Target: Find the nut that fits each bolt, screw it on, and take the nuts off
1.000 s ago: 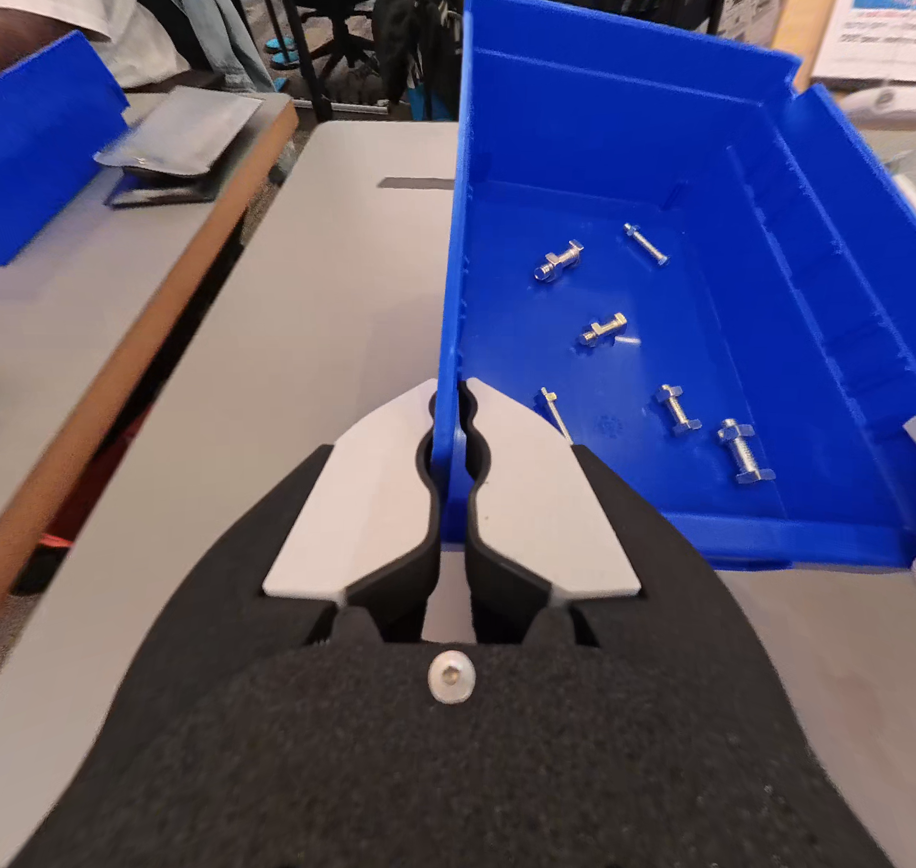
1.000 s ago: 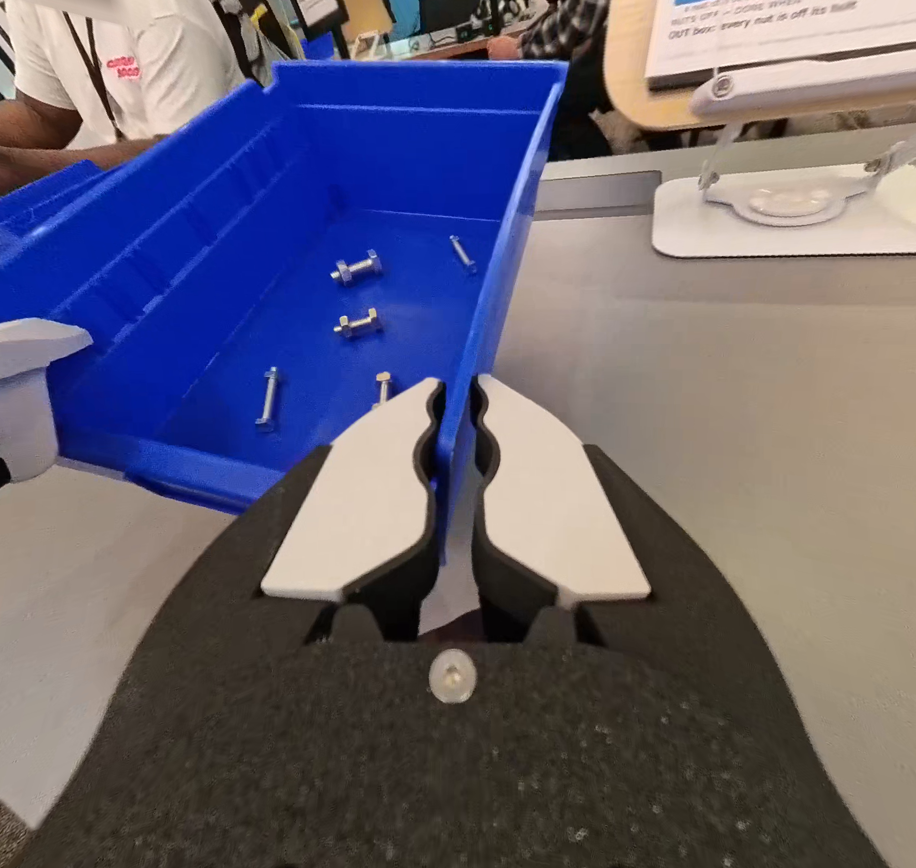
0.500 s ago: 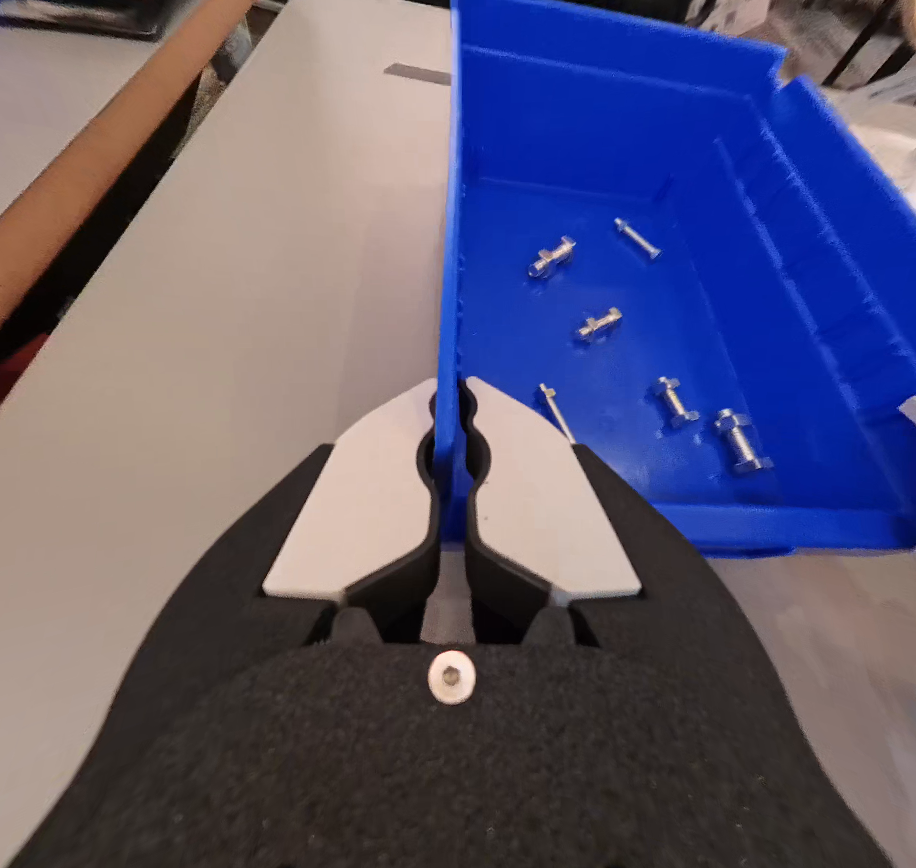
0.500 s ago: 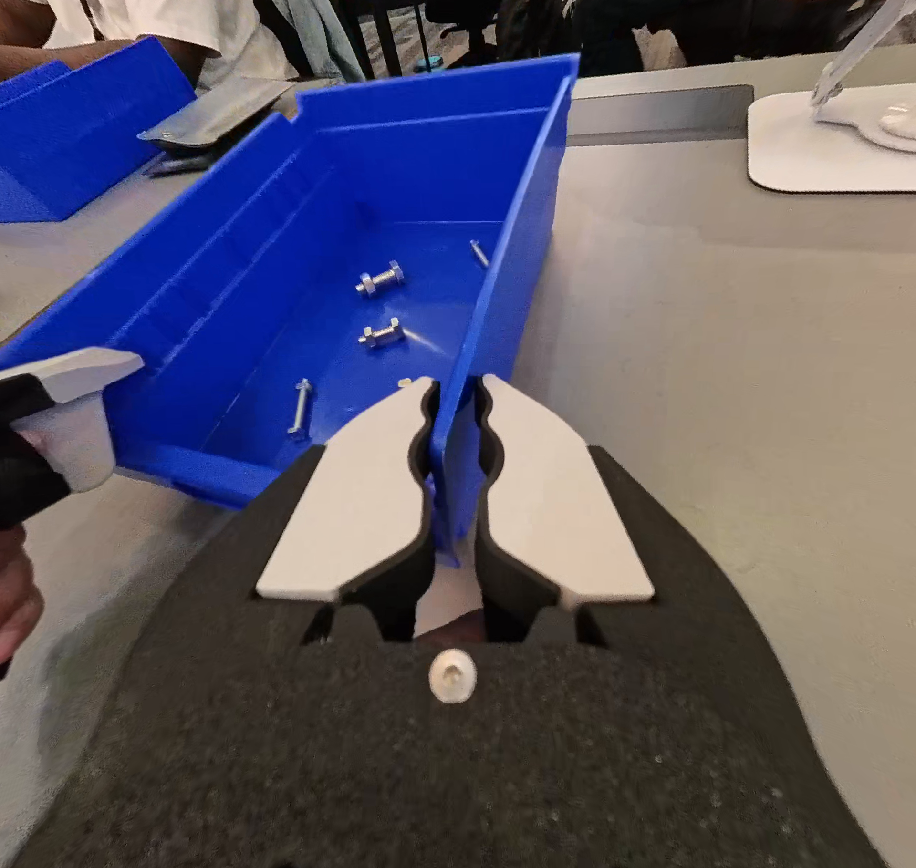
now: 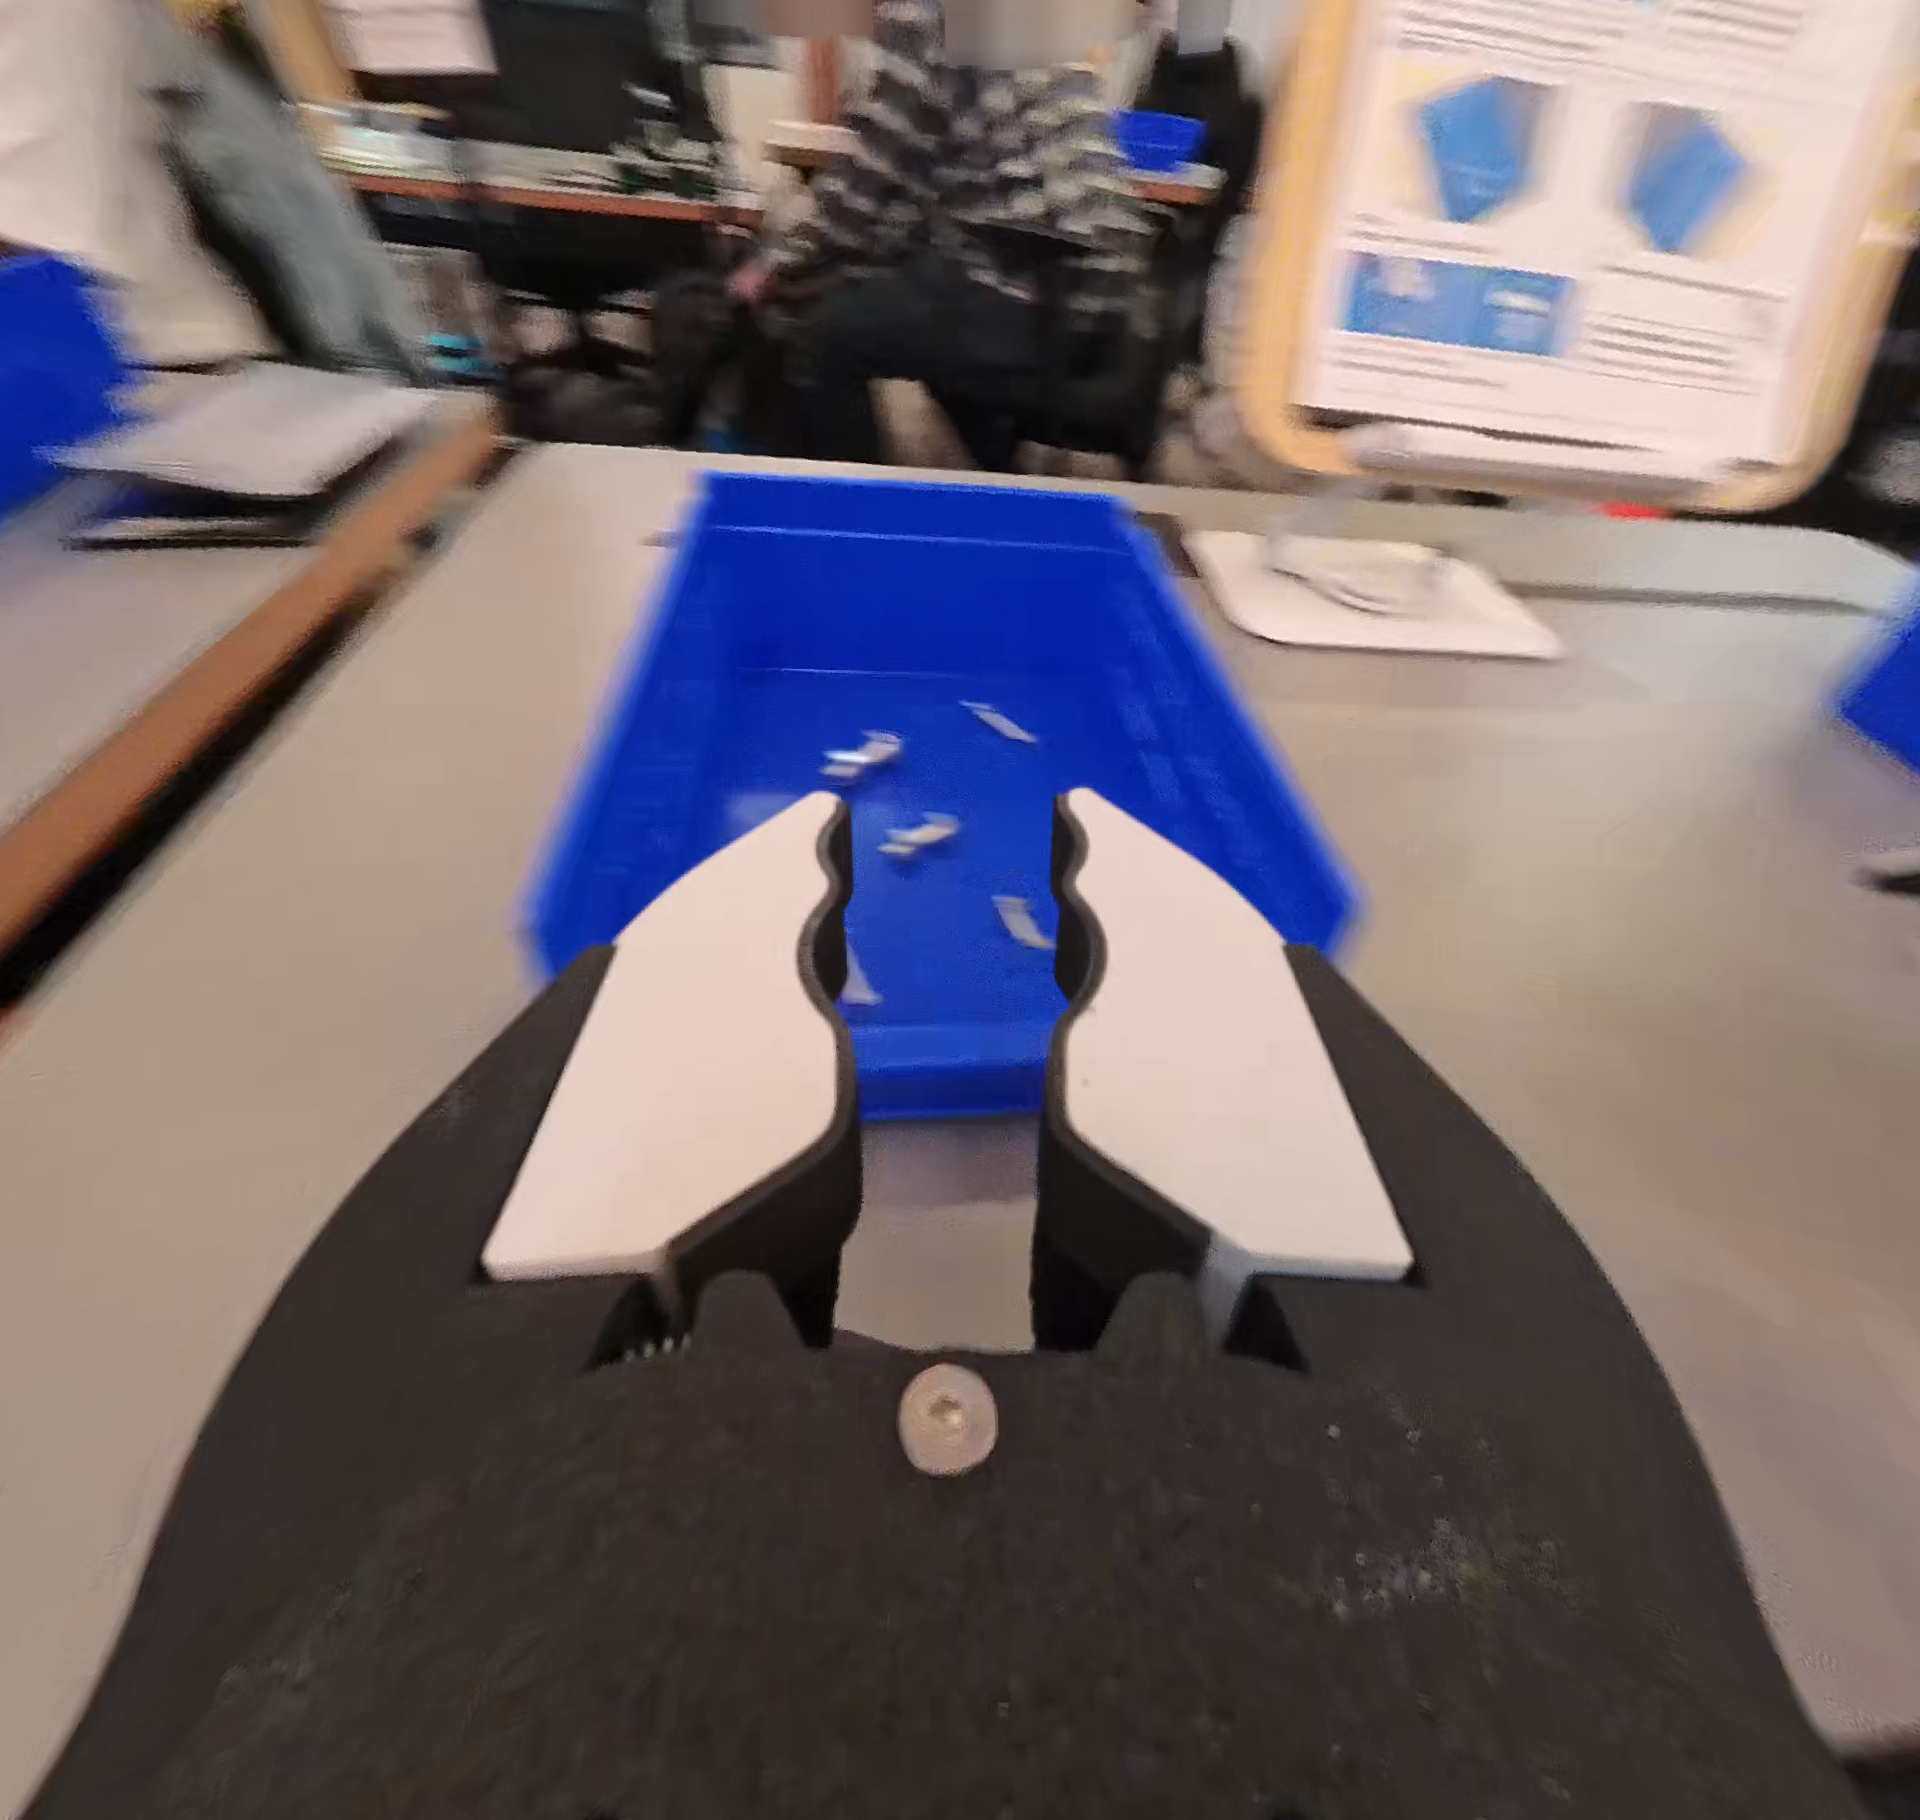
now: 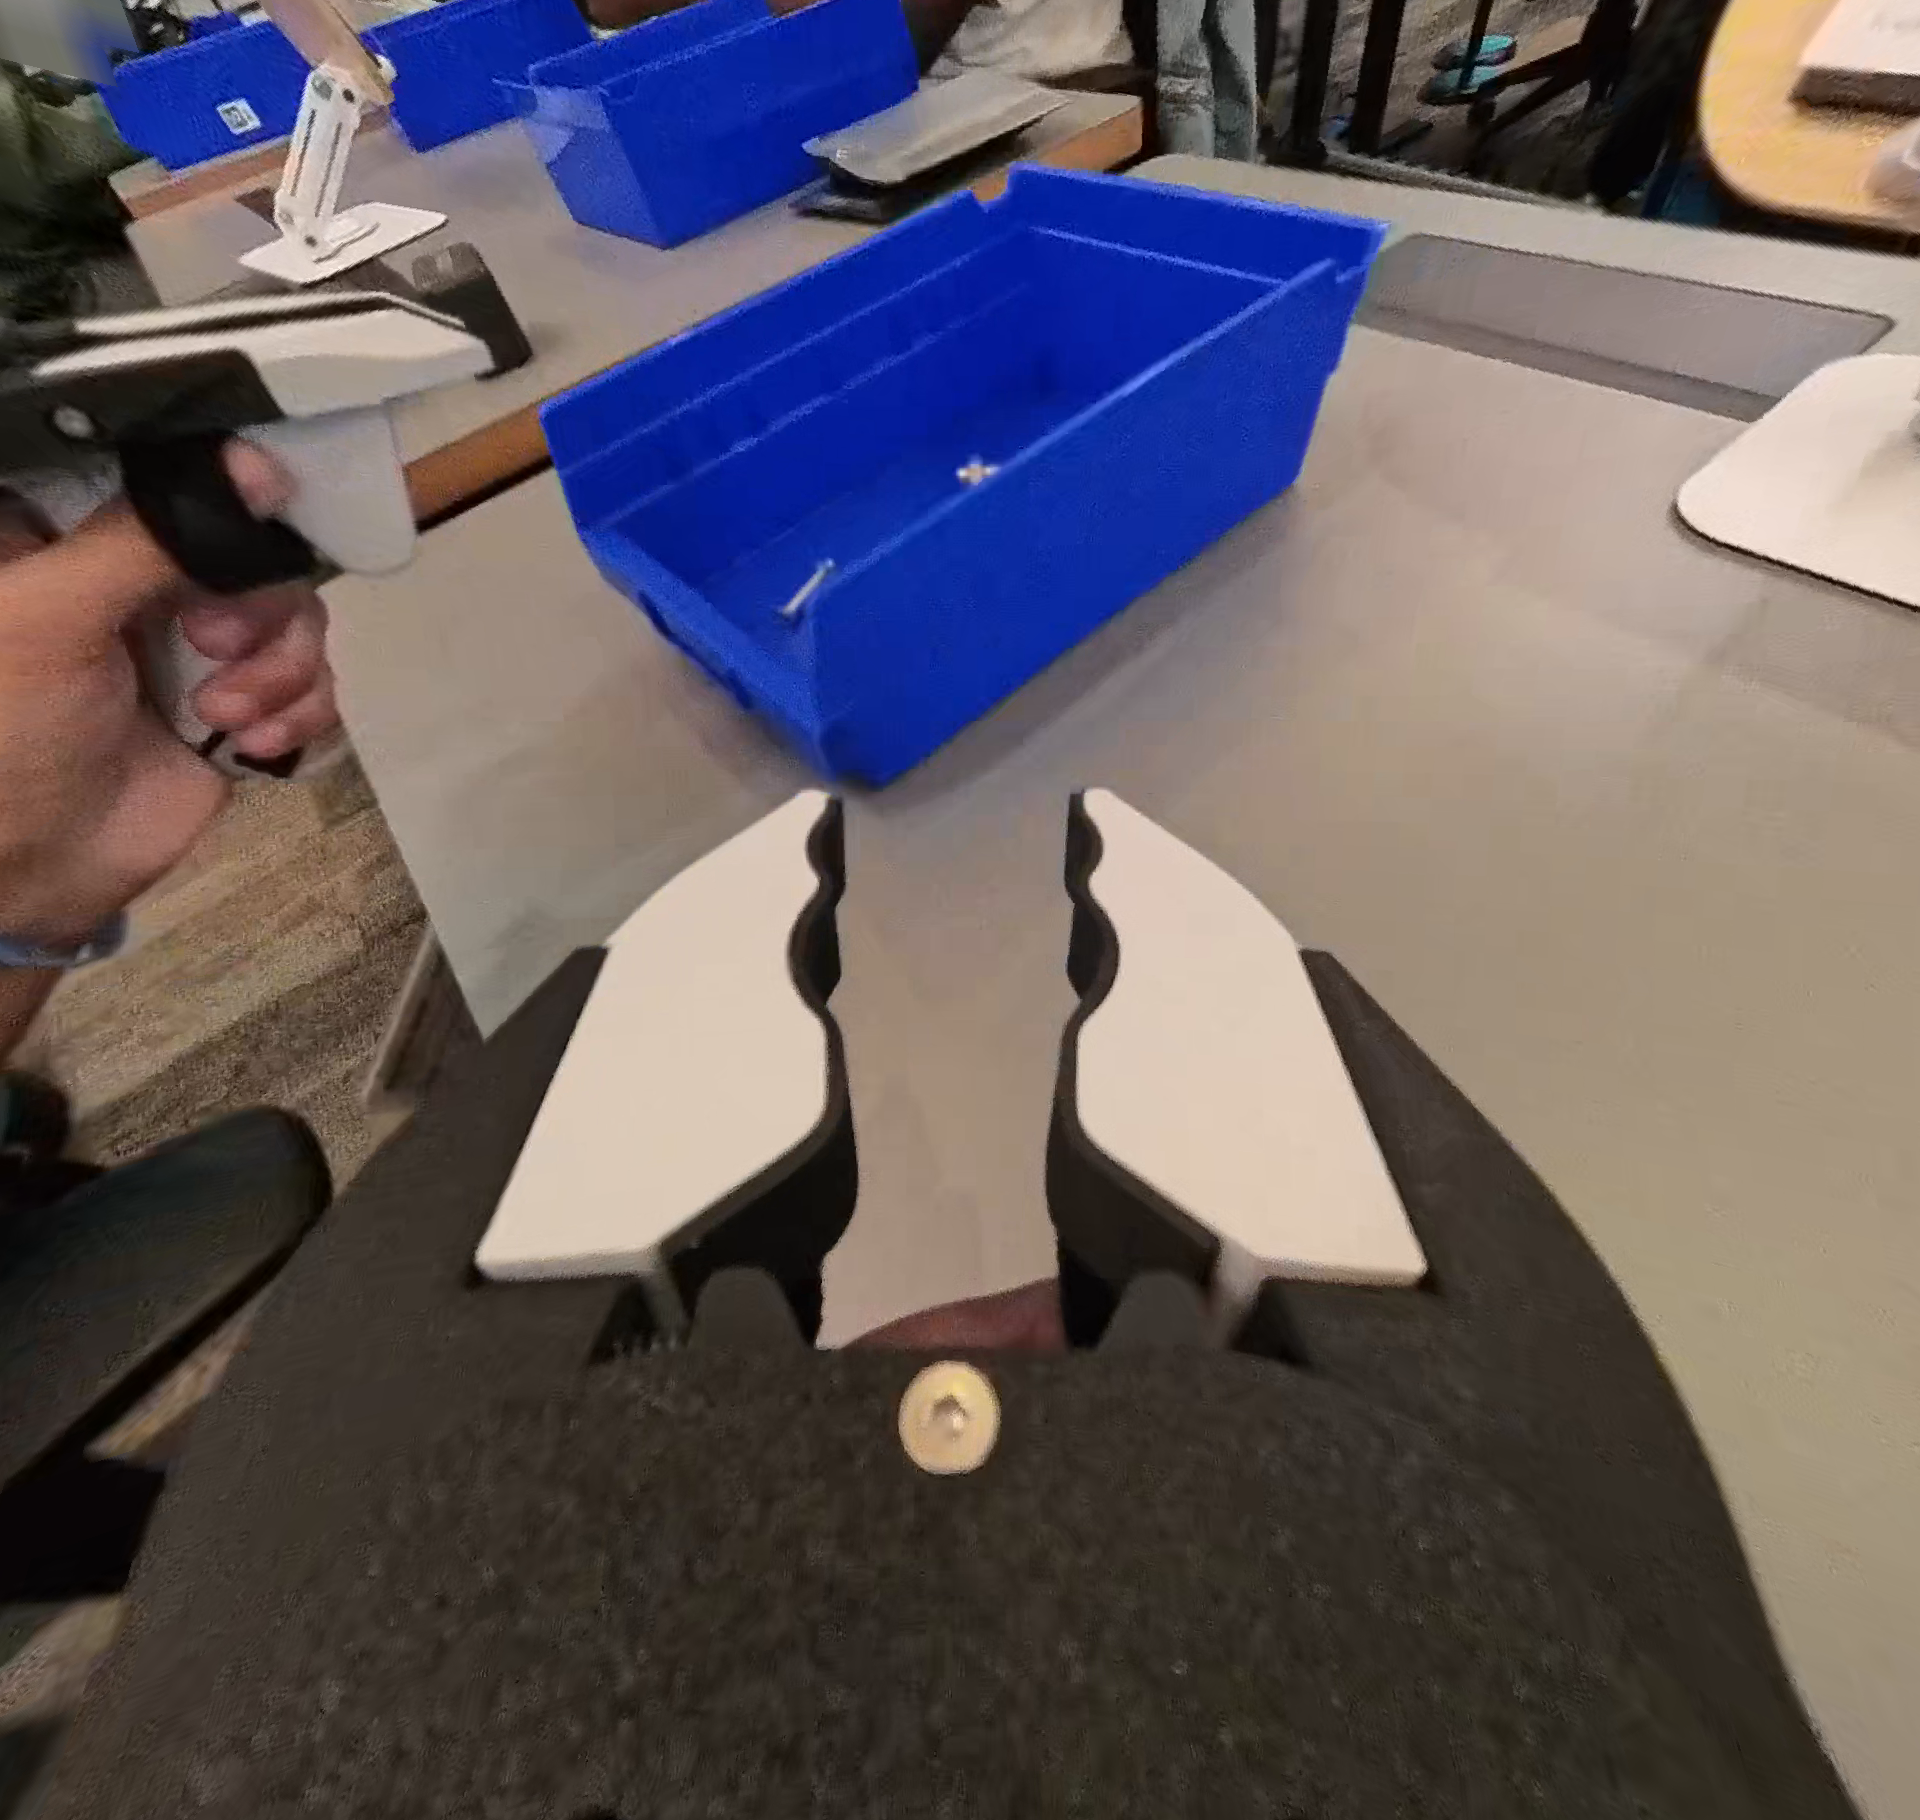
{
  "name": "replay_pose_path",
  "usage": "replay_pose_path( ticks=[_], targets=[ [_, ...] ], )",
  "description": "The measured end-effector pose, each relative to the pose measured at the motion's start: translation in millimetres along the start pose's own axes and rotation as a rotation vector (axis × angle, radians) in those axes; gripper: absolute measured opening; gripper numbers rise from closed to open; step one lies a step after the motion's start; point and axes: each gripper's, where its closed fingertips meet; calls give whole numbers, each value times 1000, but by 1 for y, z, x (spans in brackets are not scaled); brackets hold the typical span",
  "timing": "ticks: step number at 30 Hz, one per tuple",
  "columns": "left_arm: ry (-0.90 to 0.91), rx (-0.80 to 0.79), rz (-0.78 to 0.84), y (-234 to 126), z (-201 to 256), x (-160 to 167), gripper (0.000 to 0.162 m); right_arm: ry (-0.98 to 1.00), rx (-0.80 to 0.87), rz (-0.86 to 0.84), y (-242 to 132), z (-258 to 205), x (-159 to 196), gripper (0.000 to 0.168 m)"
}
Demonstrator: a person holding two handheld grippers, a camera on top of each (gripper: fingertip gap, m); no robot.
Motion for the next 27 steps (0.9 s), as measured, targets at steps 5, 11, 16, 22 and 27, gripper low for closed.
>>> replay_pose_path(
  ticks=[5, 11, 16, 22, 27],
  targets=[
    [-52, 315, -101, 10, 118, 34, 38, 9, 91, -10, -63, 78, 47, 43],
    [42, 361, -179, 45, 187, 70, 41, 55, 216, 102, -104, 141, 65, 41],
    [34, 391, -195, 53, 205, 98, 41, 41, 258, 214, -126, 156, 61, 35],
    [139, 373, -222, 43, 200, 121, 41, 58, 238, 218, -124, 159, 69, 33],
    [162, 381, -231, 39, 202, 122, 41, 67, 224, 204, -119, 156, 74, 31]
  ],
)
Point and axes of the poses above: each gripper's, where its closed fingertips meet, y out along the fingers, x out of its underside, z = x × y across the jaws, and after that the axes turned 4 degrees about -y, right-handed
